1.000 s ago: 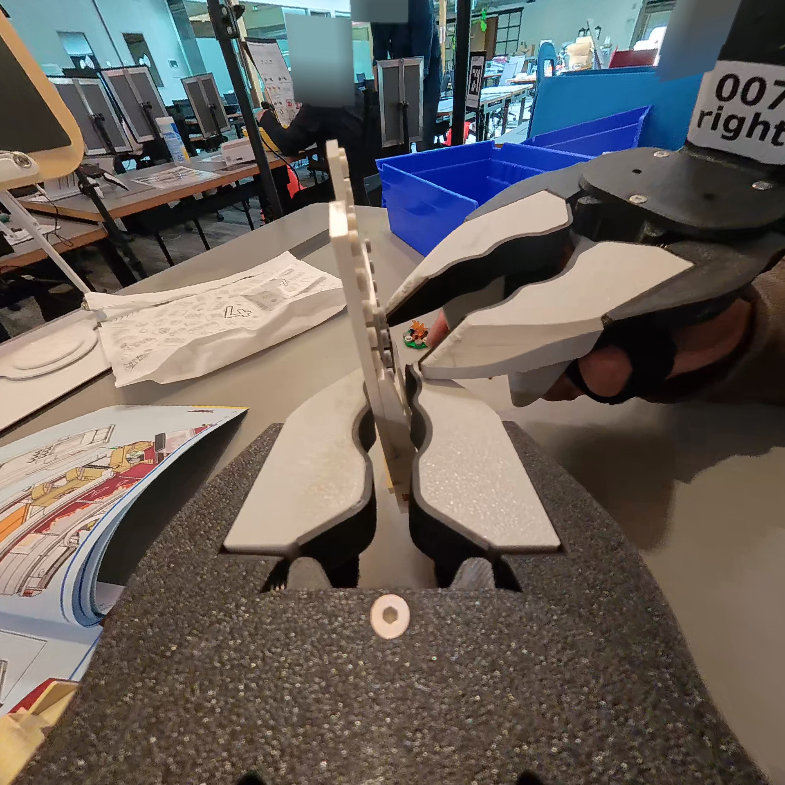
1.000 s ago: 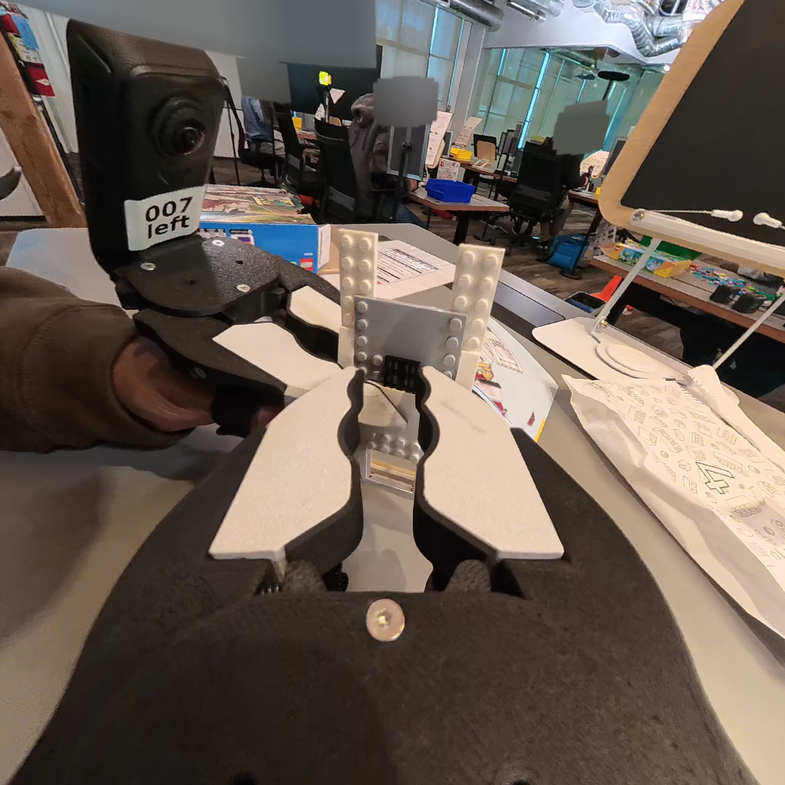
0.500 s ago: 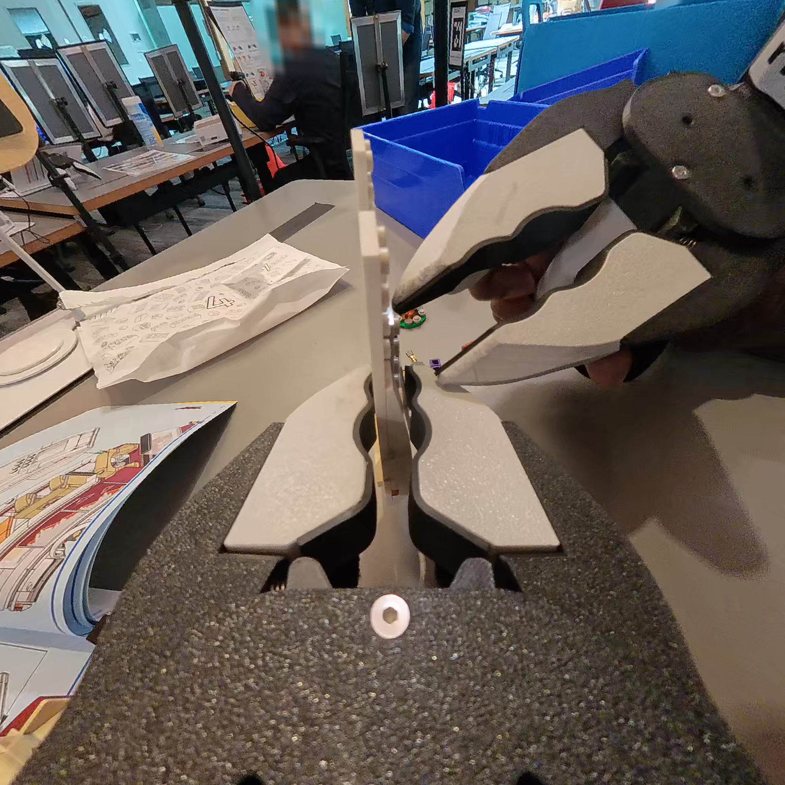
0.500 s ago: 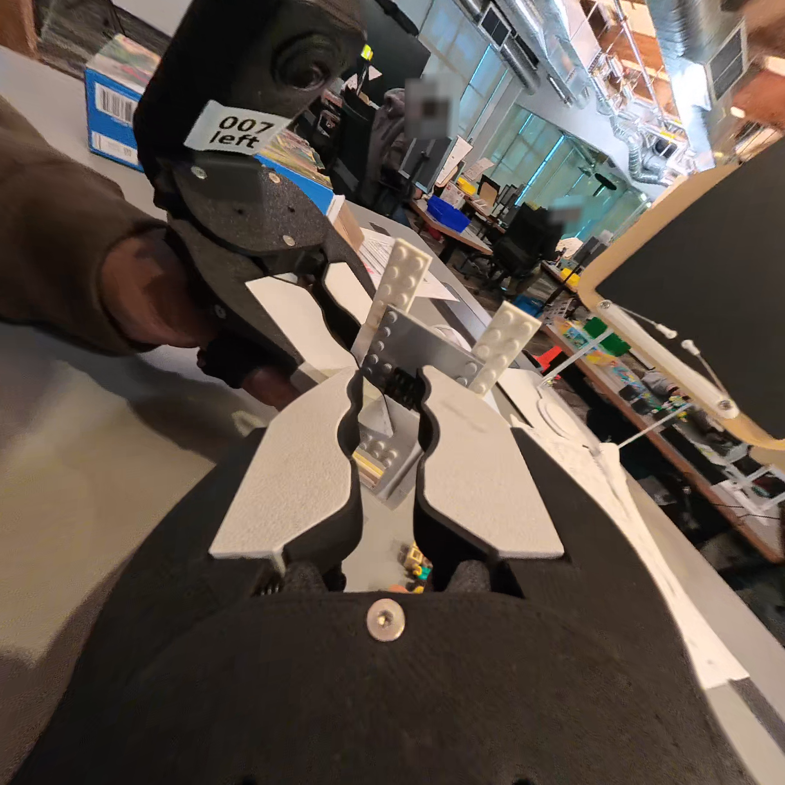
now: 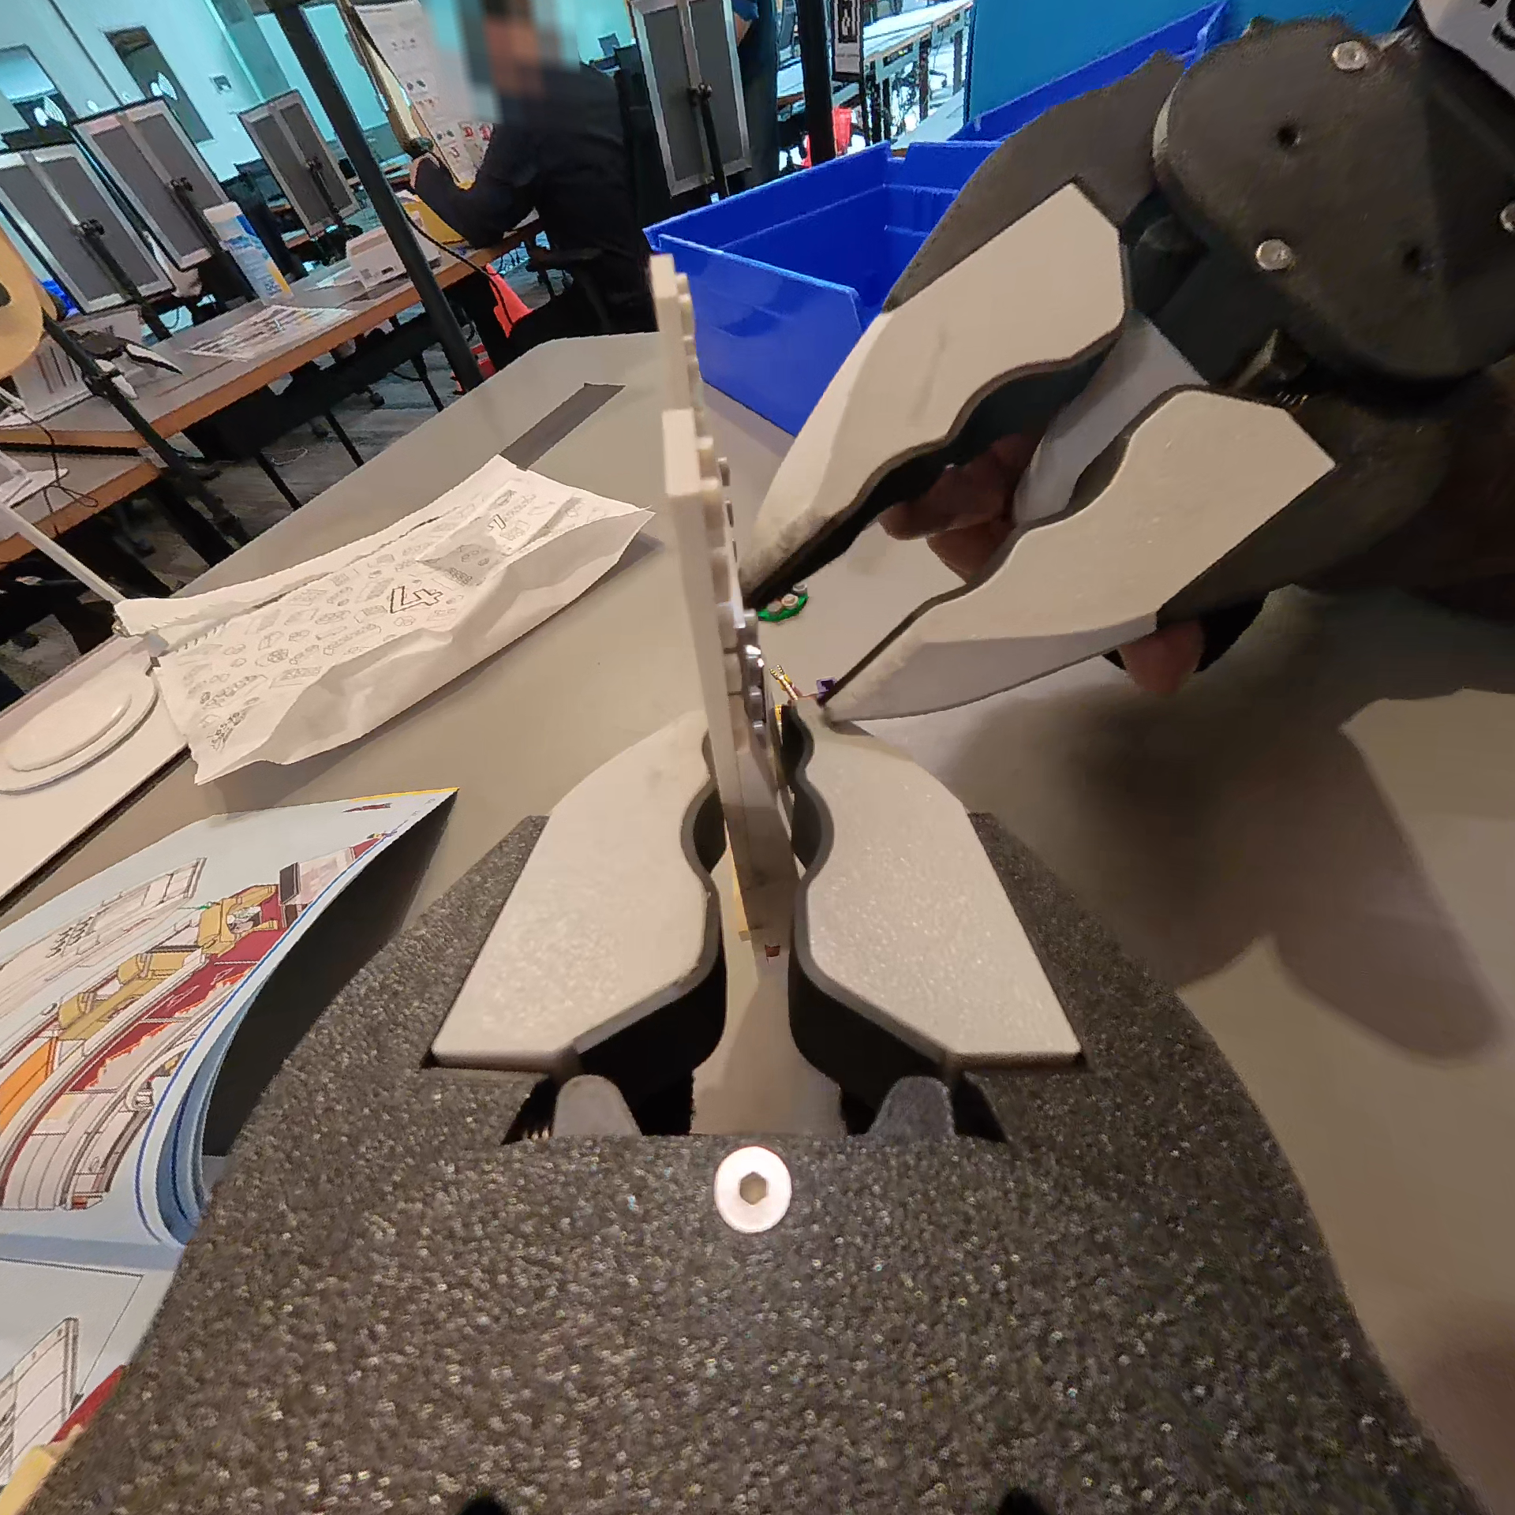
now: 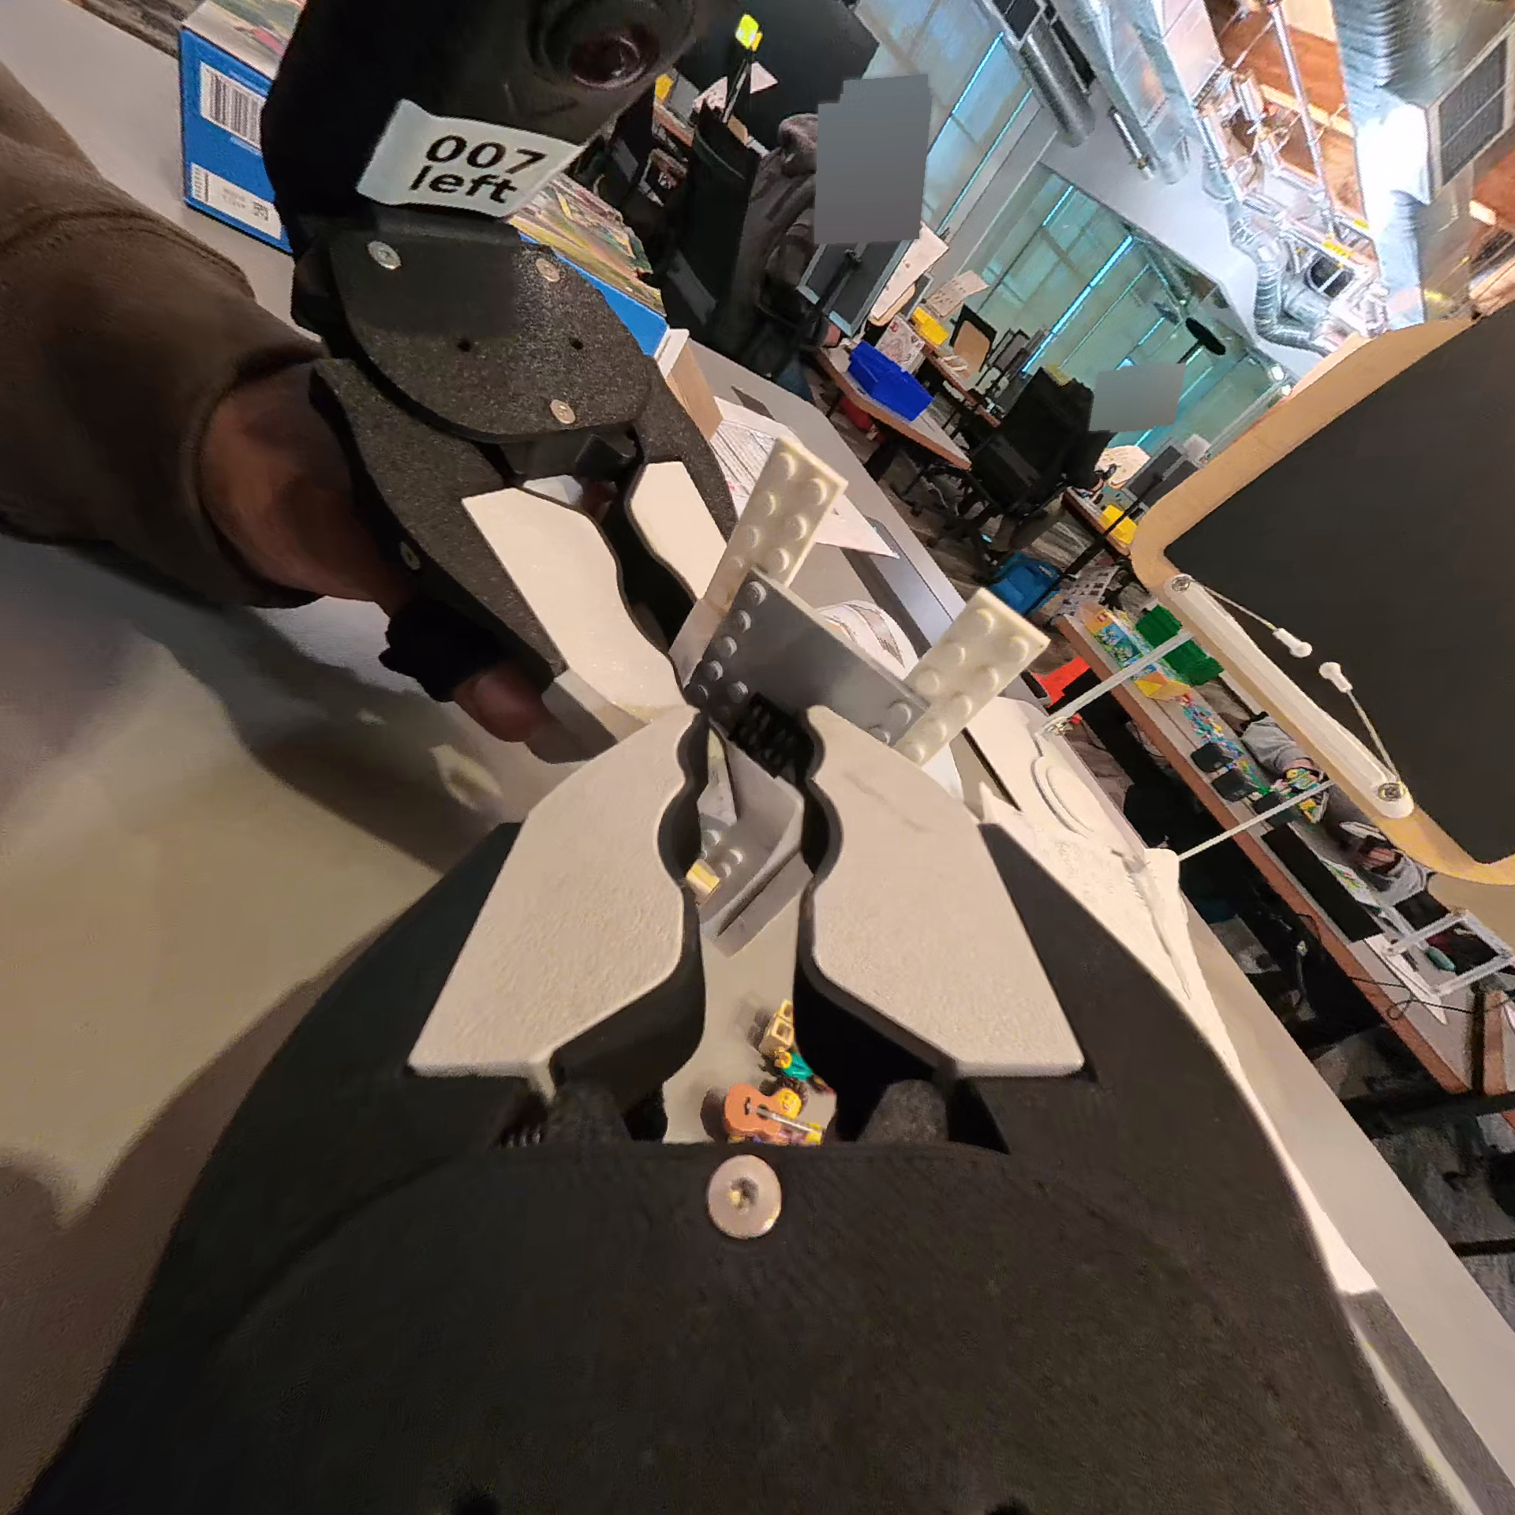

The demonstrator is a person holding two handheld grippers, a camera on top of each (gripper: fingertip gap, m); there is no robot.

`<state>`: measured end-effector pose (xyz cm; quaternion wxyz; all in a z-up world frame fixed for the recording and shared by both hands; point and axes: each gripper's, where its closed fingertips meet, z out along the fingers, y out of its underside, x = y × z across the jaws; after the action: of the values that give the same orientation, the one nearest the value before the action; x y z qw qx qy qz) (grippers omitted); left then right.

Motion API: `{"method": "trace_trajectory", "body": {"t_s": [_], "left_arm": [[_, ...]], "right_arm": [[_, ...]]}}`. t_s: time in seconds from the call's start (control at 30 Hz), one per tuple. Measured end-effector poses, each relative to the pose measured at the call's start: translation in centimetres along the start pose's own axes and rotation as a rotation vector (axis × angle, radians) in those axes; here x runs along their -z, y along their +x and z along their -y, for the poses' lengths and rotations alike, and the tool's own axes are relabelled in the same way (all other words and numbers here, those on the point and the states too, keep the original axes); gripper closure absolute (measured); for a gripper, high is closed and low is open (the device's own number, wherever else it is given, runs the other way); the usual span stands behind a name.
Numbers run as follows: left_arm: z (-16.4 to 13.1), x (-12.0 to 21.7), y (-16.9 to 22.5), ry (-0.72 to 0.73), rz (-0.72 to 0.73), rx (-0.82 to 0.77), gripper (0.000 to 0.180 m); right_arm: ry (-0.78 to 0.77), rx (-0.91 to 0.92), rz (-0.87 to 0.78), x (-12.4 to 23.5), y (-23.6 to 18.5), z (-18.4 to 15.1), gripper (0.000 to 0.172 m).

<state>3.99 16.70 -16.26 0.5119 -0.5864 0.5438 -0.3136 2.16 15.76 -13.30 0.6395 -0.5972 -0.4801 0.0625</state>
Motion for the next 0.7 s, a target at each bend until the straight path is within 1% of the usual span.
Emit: {"method": "trace_trajectory", "body": {"t_s": [0.1, 0.27, 0.33, 0.5, 0.7], "left_arm": [[0.0, 0.1, -0.3, -0.005, 0.003, 0.006, 0.169], [-0.2, 0.1, -0.5, -0.025, 0.009, -0.037, 0.170], [-0.1, 0.2, -0.4, -0.031, -0.005, -0.038, 0.170], [-0.5, 0.1, -0.4, -0.055, -0.025, 0.002, 0.169], [-0.6, 0.0, -0.2, -0.064, -0.040, 0.009, 0.169]], "right_arm": [[-0.005, -0.009, -0.007, 0.1, 0.3, -0.1, 0.142], [-0.038, -0.006, 0.030, 0.0, -0.2, -0.7, 0.137], [-0.043, -0.005, 0.054, 0.0, -0.5, -0.8, 0.132], [-0.073, 0.064, 0.094, -0.2, -1.7, -1.3, 0.109], [-0.069, 0.116, 0.102, -0.2, -2.2, -1.3, 0.105]]}}
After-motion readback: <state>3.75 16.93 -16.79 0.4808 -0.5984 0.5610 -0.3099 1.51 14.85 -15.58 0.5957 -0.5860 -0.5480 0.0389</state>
